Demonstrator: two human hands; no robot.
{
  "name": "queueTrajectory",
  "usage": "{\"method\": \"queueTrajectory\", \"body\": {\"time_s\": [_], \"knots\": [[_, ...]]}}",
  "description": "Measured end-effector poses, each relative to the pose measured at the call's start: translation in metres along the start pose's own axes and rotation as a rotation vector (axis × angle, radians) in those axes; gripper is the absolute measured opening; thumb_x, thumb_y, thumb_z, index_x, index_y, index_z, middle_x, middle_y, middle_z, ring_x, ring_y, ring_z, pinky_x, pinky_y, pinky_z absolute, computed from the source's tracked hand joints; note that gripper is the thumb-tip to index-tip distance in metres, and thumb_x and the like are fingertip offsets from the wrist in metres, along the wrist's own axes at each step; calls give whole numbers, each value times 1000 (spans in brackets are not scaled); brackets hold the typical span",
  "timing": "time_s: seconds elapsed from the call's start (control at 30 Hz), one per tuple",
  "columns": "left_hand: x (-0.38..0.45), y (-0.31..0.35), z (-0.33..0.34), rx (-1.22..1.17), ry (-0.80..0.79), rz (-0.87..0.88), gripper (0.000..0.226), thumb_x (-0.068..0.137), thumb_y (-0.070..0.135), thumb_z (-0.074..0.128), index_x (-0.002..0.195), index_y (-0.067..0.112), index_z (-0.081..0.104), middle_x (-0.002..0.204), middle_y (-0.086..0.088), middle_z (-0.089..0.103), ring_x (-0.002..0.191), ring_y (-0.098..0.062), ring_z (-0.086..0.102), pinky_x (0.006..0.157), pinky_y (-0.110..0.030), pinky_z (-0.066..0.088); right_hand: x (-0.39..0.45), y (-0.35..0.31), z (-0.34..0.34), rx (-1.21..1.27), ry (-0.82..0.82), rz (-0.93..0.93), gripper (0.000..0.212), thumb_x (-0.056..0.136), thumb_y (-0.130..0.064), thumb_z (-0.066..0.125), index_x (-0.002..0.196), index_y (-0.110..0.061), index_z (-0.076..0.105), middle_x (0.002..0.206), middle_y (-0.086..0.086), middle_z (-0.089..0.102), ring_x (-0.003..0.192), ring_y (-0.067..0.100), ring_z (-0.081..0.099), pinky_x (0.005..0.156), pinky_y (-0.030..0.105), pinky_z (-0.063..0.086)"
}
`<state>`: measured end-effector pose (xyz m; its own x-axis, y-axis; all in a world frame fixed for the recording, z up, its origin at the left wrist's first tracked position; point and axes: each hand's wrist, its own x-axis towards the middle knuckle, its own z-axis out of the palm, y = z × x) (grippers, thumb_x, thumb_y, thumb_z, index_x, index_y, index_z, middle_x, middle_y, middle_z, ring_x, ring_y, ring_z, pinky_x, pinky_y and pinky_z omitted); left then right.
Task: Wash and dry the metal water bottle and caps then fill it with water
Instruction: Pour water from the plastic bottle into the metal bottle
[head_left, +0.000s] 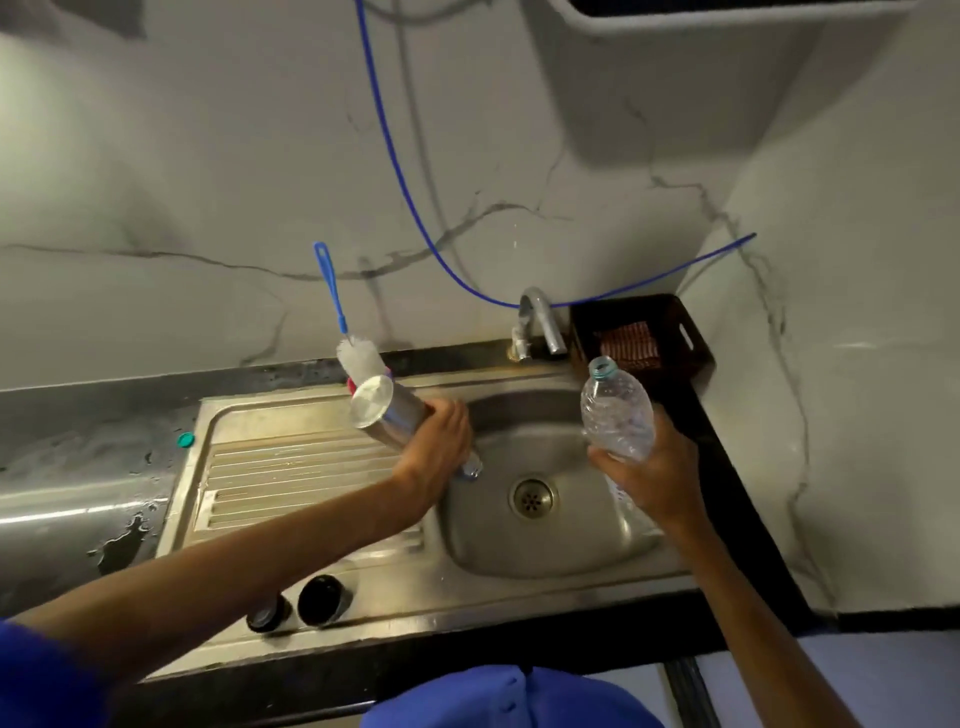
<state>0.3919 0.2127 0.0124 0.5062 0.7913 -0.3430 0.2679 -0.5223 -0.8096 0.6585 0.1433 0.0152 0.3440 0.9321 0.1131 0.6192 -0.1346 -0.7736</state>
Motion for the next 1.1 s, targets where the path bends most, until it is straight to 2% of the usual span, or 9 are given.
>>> {"method": "queueTrajectory", "body": {"time_s": [0.17,0.3,0.53,0.6,0.73,0.8,0.87,1.0,1.1], "knots": [[31,13,-29,-145,-128,-55,56,92,29,72,139,9,51,139,-21,51,129,-37,49,108,-45,39,18,26,-38,-192,19,-182,74,63,-39,93,125,-22,56,110,-3,68,94,19,65,75,24,50],[35,17,-37,-323,-137,-179,61,91,35,74,141,10,48,142,-23,46,133,-39,47,111,-48,38,37,32,-61,-264,27,-257,83,63,-36,93,133,-18,53,117,8,67,100,30,67,80,34,53],[56,26,-20,160,-306,-182,68,67,17,89,118,-4,50,109,-26,55,105,-42,55,105,-46,43,61,32,-70,-234,21,-294,81,64,-34,94,132,-16,53,121,7,65,103,30,68,80,27,49],[66,37,-18,198,-305,-138,62,71,21,86,113,-6,49,106,-25,55,102,-41,56,104,-45,45,62,30,-69,-208,7,-309,82,64,-32,93,134,-16,53,123,8,65,107,30,67,83,29,51],[85,36,-32,-370,-248,-215,71,88,58,71,137,9,53,130,-22,50,121,-40,50,107,-50,38,64,27,-69,-102,-19,-294,81,64,-30,93,133,-20,53,124,2,64,112,21,64,88,30,55],[81,39,-37,-700,-178,-300,71,85,54,75,141,19,51,142,-18,48,131,-37,46,112,-52,35,65,27,-70,-48,-18,-285,78,66,-32,92,133,-23,54,124,-3,64,111,14,62,89,24,55],[66,40,-43,-1070,-76,-371,73,77,43,84,141,31,52,145,-7,51,134,-31,47,113,-53,38,65,26,-71,-14,-33,-277,71,68,-30,92,129,-23,56,118,-7,64,106,8,61,84,5,46],[37,36,-48,-1884,147,-561,74,51,51,84,119,43,57,114,8,69,107,-18,67,95,-41,55,69,24,-76,9,-57,-276,67,67,-30,93,124,-23,57,111,-11,62,99,6,61,77,-2,43],[22,31,-57,-2098,247,-639,62,46,56,79,103,42,57,101,12,71,92,-11,68,84,-39,59,75,20,-78,-39,-137,-310,76,68,-36,93,131,-26,51,122,-8,62,110,8,60,85,15,51]]}}
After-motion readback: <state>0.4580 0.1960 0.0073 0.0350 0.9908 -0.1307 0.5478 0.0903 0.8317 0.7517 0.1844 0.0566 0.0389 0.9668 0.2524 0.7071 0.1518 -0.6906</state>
